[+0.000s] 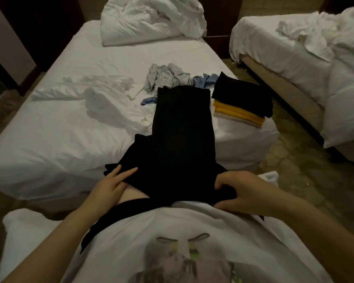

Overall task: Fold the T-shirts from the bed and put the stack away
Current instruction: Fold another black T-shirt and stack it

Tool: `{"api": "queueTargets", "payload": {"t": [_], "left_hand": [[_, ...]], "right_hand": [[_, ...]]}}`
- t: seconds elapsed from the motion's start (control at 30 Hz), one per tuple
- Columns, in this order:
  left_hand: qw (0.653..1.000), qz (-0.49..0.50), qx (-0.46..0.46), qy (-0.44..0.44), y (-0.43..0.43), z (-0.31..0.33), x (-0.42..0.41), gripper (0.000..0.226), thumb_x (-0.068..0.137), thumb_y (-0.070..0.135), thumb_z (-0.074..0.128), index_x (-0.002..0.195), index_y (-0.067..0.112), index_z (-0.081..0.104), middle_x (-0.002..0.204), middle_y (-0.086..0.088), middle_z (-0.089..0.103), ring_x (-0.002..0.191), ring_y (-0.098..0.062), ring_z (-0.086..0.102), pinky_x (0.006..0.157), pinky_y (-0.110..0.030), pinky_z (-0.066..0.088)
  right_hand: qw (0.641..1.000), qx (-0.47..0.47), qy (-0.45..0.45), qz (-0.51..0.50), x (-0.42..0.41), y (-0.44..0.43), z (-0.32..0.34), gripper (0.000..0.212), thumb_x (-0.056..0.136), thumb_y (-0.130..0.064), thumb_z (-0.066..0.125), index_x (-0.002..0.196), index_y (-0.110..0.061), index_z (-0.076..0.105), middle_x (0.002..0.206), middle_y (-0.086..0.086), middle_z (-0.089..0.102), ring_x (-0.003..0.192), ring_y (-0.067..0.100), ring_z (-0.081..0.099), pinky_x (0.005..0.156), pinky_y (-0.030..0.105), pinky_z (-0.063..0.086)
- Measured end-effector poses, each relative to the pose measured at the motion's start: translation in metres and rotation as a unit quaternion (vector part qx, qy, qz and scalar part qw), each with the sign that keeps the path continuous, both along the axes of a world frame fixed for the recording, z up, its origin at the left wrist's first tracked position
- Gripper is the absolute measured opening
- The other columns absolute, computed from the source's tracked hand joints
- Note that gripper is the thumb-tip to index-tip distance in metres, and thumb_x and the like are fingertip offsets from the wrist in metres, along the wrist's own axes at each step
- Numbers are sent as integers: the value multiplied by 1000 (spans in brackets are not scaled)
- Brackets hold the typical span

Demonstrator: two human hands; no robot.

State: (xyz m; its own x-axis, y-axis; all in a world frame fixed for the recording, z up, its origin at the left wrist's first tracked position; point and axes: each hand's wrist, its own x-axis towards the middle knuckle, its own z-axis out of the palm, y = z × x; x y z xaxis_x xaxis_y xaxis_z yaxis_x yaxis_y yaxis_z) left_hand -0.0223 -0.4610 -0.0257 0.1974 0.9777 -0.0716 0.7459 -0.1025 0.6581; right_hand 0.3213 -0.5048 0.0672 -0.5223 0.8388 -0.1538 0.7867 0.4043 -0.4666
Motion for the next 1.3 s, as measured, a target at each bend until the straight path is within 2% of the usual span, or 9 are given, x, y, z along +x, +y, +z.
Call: {"api": "queueTargets", "payload": {"t": [0.1, 0.27, 0.43, 0.6, 0.8, 0.9, 1.07, 1.13, 1.3], "left_hand": [[999, -7, 18, -31, -5, 5, 0, 77, 95, 7, 46, 97, 84, 33, 150, -1, 29, 137, -22, 31, 105, -27, 26], [994, -6, 82, -68, -13, 8, -1, 60, 88, 22, 42, 100, 81, 38, 141, 10, 35, 132, -14, 35, 106, -27, 26], [998, -8, 53, -32, -15, 8, -3, 86, 92, 0, 49, 94, 84, 35, 143, 11, 25, 130, -12, 31, 104, -26, 28], [995, -9, 63, 75, -9, 24, 5, 39, 91, 7, 51, 121, 31, 59, 154, -6, 21, 133, -29, 38, 102, -28, 31], [977, -73, 153, 131, 5, 64, 35, 41, 78, 7, 43, 108, 12, 70, 147, -19, 33, 124, -40, 47, 103, -40, 37], [941, -226, 204, 149, 8, 62, 62, 45, 80, 16, 35, 111, 16, 68, 142, -20, 42, 121, -44, 47, 99, -53, 41], [952, -248, 150, 96, 2, 44, 70, 72, 75, 22, 35, 145, 31, 23, 155, -6, 18, 135, -8, 25, 108, -14, 21], [958, -234, 149, 69, 5, 38, 68, 65, 82, 31, 40, 145, 22, 29, 150, -6, 32, 135, -9, 27, 111, -21, 22], [955, -238, 105, 141, 8, 28, 60, 89, 79, 78, 14, 141, 19, 39, 146, 1, 39, 137, -11, 28, 112, -14, 1]], "right_hand": [[999, 29, 29, -21, -1, -5, -2, 28, 75, -45, 69, 71, -43, 42, 77, -19, 53, 76, 3, 53, 62, 17, 43], [999, 0, 45, -14, -2, -17, 1, 27, 74, -46, 71, 71, -45, 45, 73, -19, 55, 80, 3, 55, 63, 16, 44], [990, -121, 59, -31, 0, 4, 18, 28, 77, -58, 55, 89, -35, 66, 81, -11, 65, 74, 2, 60, 68, 19, 50], [993, -61, 84, -50, -49, 67, 0, 31, 97, -34, 44, 120, -21, 61, 116, 1, 64, 104, 15, 59, 88, 24, 45], [986, -5, -153, 71, -117, 93, -46, 43, 98, -37, 37, 139, -25, 41, 143, -1, 45, 130, 22, 40, 108, 41, 28], [998, 11, -47, 37, -102, 87, -46, 35, 95, -23, 41, 127, -22, 54, 131, 2, 55, 122, 21, 48, 104, 39, 35], [980, -105, 122, -114, -45, 82, -45, 40, 96, -5, 39, 131, -16, 53, 132, -1, 52, 126, 15, 45, 97, 12, 33], [945, -177, 208, -181, -36, 86, -48, 36, 97, -8, 41, 128, -20, 55, 116, -10, 57, 114, 8, 52, 79, 1, 39], [923, -211, 259, -193, -51, 101, -45, 38, 99, -32, 41, 137, -28, 44, 122, -9, 54, 115, 11, 52, 86, 15, 42]]}}
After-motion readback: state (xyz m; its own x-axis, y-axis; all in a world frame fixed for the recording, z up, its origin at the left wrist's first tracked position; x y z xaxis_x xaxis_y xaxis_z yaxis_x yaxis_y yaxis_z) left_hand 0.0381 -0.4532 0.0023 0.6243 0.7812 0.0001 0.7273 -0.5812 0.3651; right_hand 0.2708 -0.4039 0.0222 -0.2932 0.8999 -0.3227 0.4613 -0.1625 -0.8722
